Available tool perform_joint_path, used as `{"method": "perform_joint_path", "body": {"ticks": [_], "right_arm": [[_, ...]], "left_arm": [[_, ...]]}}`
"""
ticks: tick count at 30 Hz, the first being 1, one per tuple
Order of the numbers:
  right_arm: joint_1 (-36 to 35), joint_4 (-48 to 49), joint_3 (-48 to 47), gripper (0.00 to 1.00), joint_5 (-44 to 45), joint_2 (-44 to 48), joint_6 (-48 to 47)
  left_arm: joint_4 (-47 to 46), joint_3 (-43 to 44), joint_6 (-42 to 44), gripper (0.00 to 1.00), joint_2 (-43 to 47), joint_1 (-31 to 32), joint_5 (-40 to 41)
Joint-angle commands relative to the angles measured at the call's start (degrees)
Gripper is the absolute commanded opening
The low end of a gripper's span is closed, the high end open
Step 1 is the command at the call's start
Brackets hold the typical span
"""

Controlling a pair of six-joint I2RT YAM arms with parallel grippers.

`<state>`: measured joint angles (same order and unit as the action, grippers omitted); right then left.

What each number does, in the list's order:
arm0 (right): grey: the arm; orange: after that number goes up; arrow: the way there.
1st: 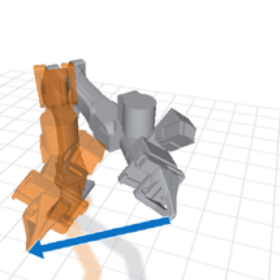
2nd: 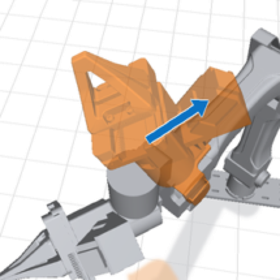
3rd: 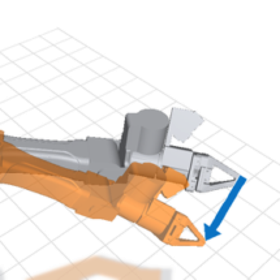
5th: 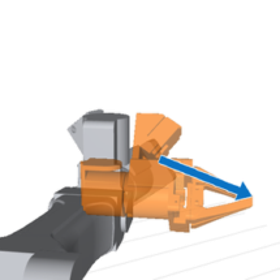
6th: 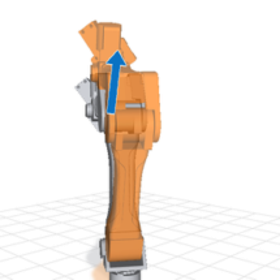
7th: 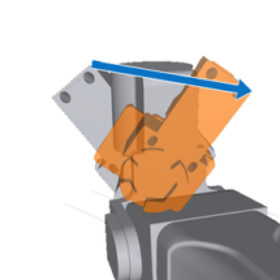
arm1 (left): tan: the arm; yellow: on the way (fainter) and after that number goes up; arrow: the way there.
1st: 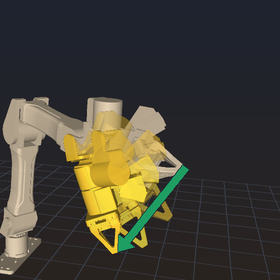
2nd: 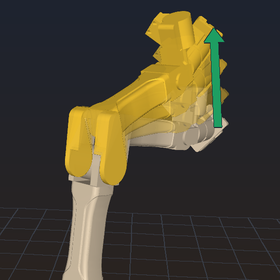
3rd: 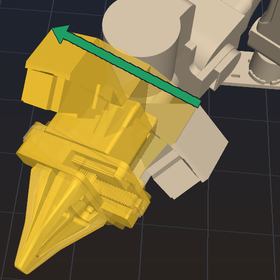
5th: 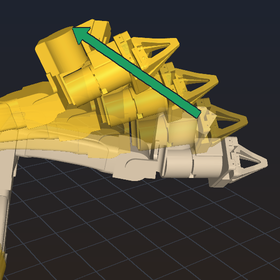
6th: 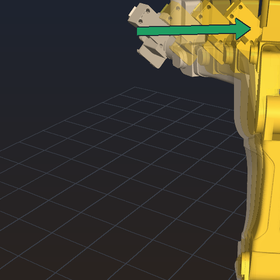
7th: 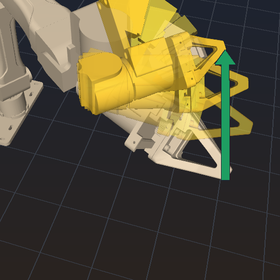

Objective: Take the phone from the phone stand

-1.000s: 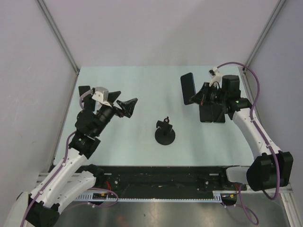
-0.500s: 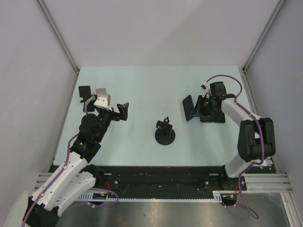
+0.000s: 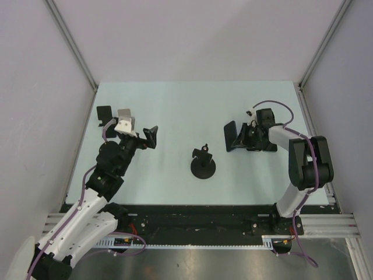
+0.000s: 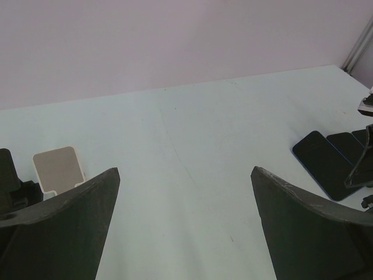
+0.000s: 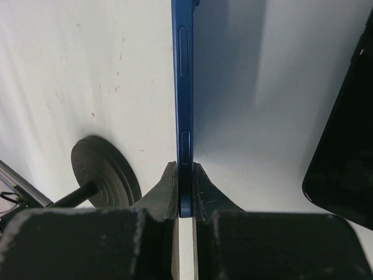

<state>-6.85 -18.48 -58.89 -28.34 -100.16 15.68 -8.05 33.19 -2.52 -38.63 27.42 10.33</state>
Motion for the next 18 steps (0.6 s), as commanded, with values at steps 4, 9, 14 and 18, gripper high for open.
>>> {"method": "perform_joint_path", "body": {"ticks": [4,9,14,18], "right_arm": [[1.5,6.1,6.8,0.0,4.3,2.9,4.1],[1.8,5.3,7.5,0.06,6.1,2.9,3.0],[1.7,4.9,7.7,0.2,8.6,3.4,2.0],[1.7,4.6,7.7,0.31,10.0,3.9,1.6]], "left_arm": [[-2.1,-0.6,0.2,1.0,0.6,0.6,0.1],[-2.2,-0.7,0.1,1.0,0.7,0.6,0.0],[-2.4,-0.8,-0.5,1.0,0.6,0.6,-0.6],[-2.5,-0.9,-0.8,1.0,0.6,0.6,-0.7]]}}
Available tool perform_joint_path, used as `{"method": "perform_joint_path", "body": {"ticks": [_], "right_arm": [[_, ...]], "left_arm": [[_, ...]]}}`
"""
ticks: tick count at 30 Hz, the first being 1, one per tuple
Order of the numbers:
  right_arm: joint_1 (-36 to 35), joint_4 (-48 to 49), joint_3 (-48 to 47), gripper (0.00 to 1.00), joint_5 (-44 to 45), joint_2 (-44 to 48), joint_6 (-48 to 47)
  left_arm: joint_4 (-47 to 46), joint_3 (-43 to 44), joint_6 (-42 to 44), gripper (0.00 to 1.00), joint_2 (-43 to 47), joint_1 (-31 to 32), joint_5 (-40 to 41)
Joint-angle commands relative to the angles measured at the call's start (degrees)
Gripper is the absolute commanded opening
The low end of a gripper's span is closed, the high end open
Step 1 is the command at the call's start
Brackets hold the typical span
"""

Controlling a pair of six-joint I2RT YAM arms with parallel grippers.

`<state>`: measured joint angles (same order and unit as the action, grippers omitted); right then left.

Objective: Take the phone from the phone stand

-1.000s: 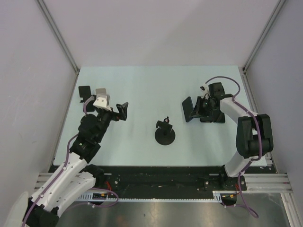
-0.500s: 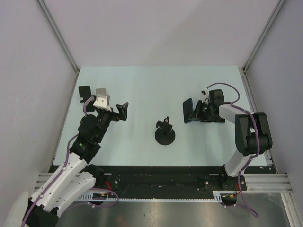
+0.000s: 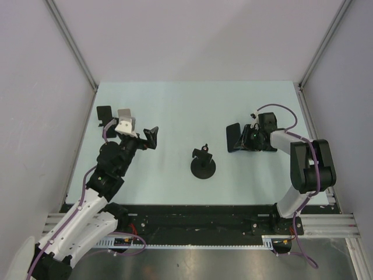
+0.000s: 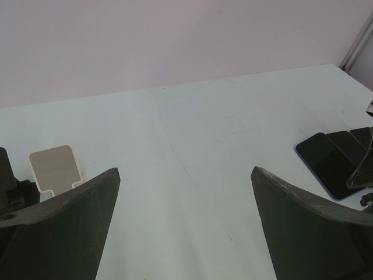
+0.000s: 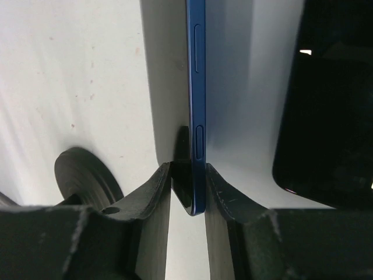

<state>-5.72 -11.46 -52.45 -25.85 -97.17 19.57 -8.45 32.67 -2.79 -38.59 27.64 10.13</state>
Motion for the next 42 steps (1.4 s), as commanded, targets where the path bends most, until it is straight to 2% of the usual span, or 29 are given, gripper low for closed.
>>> {"method": "perform_joint_path", "body": {"ticks": [1,8,15,18,23,31,42], "right_arm": [[0.4,-2.4,1.2,0.32,7.6,0.9,-2.2],[-0.6,-2.8,1.2,0.42,10.7,2.0,-2.3],[-3.4,-2.4,1.1,0.62,17.7,6.8,-1.6],[-5.2,-2.8,0.3,0.67,20.8,9.4,-1.6],[-8.5,-0.6,-2.6,0.76,19.6,10.5,-1.3],[-15.6,1.6,-8.1,0.78,16.0,2.4,1.4],[-16.7,0.2,-10.1,0.81,13.7,-5.2,-0.1]], "left_arm": [[-2.2,-0.4,-0.6,1.0,0.5,0.3,-0.7],[-2.4,-0.5,-1.1,1.0,0.6,0.4,-0.9],[-2.5,-0.6,-1.1,1.0,0.7,0.4,-1.0],[-2.5,-0.6,-1.2,1.0,0.7,0.4,-1.2],[-2.7,-0.7,-1.5,1.0,0.4,0.4,-1.3],[-2.9,-0.8,-1.7,1.0,0.6,0.3,-1.5],[-3.2,-0.9,-2.0,1.0,0.4,0.4,-1.9]]}}
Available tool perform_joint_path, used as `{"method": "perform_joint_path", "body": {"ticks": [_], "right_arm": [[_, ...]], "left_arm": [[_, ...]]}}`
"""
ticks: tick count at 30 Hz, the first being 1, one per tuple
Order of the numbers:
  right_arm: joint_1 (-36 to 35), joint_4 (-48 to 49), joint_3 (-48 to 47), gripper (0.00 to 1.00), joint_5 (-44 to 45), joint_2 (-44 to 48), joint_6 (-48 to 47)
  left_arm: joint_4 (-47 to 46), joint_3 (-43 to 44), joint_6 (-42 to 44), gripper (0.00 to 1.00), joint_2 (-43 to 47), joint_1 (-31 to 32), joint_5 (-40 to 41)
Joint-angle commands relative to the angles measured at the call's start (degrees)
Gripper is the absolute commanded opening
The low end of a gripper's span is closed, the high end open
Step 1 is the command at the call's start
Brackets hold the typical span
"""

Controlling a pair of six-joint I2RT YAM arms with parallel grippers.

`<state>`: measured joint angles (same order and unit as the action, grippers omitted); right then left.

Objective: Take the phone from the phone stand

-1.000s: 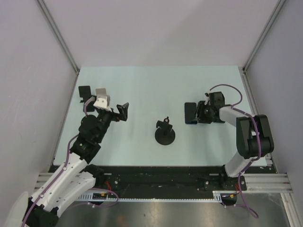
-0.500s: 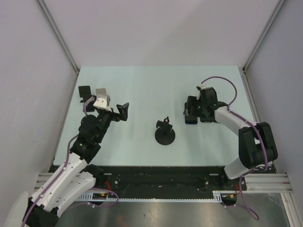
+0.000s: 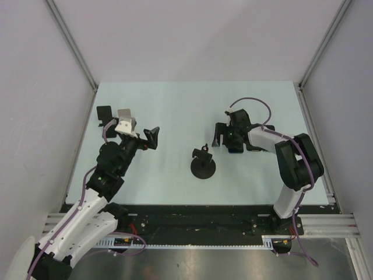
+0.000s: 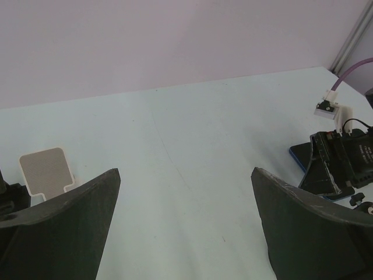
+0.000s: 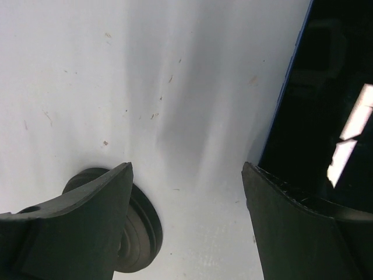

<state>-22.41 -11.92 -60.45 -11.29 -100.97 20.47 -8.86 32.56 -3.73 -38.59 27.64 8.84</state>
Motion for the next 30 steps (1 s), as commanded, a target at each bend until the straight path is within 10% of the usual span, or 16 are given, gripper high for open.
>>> {"method": "perform_joint_path", "body": {"ticks": [1,30], "right_arm": [[0.1,0.9,-2.2,0.81,-0.8,-1.8,-1.3],[5.8,9.0,-3.9,0.82,7.8,-5.6,0.4]], "left_arm": [[-2.8,-0.8,-1.2,1.0,0.4,0.4,-0.6],[-3.0,-1.0,-1.7,1.0,-0.3,0.5,-1.6]]}}
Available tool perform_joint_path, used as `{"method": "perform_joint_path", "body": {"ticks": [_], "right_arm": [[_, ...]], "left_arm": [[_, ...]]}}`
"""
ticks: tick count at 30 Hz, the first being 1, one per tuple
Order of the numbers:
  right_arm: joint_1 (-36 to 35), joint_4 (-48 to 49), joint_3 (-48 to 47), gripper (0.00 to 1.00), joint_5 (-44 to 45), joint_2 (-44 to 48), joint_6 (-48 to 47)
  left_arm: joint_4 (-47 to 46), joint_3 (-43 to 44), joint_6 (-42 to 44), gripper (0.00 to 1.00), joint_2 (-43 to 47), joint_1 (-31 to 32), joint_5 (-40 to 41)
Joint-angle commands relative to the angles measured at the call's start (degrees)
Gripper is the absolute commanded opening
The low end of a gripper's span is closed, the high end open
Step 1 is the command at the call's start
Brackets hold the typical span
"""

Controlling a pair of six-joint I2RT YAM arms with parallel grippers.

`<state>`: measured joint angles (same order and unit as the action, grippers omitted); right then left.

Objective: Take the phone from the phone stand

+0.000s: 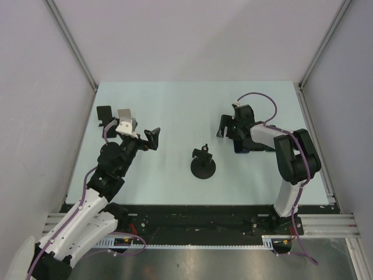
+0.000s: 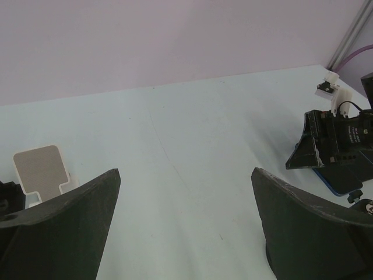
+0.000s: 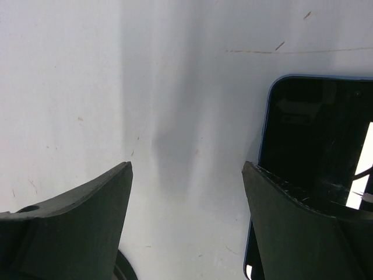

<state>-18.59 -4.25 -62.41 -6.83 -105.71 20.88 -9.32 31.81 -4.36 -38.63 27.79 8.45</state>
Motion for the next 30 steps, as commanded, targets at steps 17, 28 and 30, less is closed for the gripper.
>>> {"method": "perform_joint_path", "body": {"ticks": [17,28,30], "right_arm": [[1.9,-17.3,6.5,0.83,-1.3,21.2,-3.3],[2.6,-12.5,16.4,0.83,-2.1,22.7,0.2],[2.6,-11.8,16.4,0.82,-1.7,21.3,0.4]], "left_arm": [[-2.6,0.0,-0.9,1.0,-2.3,0.7,-1.9],[-2.6,0.1,-0.8,1.0,-3.0,1.1,-2.0],[-2.6,0.1,-0.7,1.0,-3.0,1.1,-1.9]]}}
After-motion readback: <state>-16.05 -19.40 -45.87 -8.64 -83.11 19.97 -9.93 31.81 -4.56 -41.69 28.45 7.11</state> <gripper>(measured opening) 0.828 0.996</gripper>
